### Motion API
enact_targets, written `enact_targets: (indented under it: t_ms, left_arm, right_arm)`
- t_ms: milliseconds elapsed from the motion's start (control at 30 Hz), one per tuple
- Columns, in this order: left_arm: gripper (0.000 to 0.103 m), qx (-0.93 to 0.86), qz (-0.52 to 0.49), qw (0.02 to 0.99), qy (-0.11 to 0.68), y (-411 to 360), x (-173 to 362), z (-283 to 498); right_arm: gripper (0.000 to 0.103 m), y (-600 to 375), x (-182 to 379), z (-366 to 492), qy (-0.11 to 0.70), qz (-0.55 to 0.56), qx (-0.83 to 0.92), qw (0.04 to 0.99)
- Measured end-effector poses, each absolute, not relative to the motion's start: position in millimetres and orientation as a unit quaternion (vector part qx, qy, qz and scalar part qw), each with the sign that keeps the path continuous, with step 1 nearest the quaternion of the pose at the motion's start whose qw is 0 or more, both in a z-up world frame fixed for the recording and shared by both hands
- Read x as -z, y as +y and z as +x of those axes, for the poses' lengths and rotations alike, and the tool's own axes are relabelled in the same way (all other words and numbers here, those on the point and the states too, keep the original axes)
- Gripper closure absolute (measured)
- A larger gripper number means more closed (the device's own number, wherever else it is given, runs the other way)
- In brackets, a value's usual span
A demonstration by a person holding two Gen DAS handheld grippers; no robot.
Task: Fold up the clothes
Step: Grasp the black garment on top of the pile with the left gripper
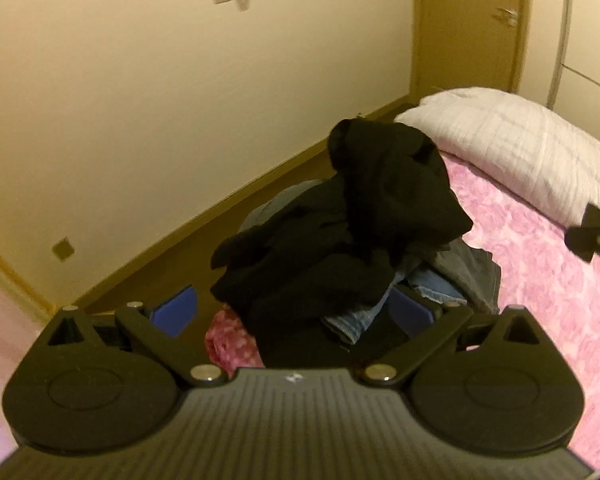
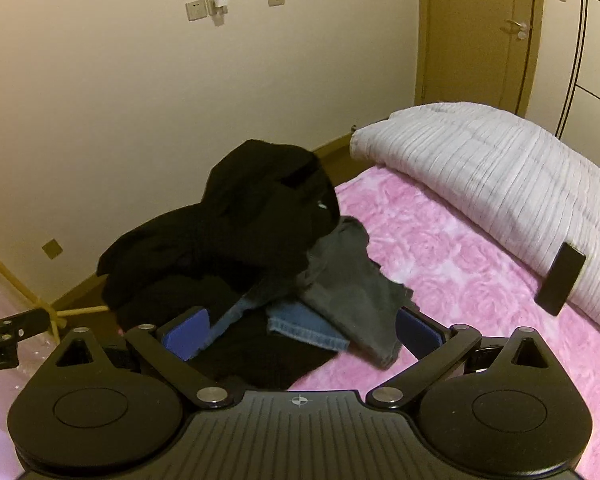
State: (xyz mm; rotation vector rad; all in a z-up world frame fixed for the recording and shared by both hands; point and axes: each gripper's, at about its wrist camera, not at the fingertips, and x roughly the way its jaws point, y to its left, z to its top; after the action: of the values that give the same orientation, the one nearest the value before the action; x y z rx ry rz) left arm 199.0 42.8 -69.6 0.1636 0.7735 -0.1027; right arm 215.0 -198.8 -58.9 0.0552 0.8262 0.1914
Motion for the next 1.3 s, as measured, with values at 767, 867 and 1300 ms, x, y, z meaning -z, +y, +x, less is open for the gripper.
enact_targets:
  t_ms: [767,867,1300]
  left_arm:
    - [0.024,0.266,0.109,0.870,0.401,-55.7,193.1,455.7]
    - [0.031,0.277,0.093,0.869,0.400,-48.6,197.7,461.6]
    - [0.023,0.292,0.067,0.865,0.403,-41.1,206.8,481.0]
  right_arm:
    - [0.034,-183.8,172.4,481.0,0.447,-0.033,-0.086,0.890]
    - [0.034,-172.6,192.1,504.4,0.451,-0.036,-0.100,0.886]
    - [0.020,-152.9,211.2,563.7,0.453,0.000,-0.147,0.879]
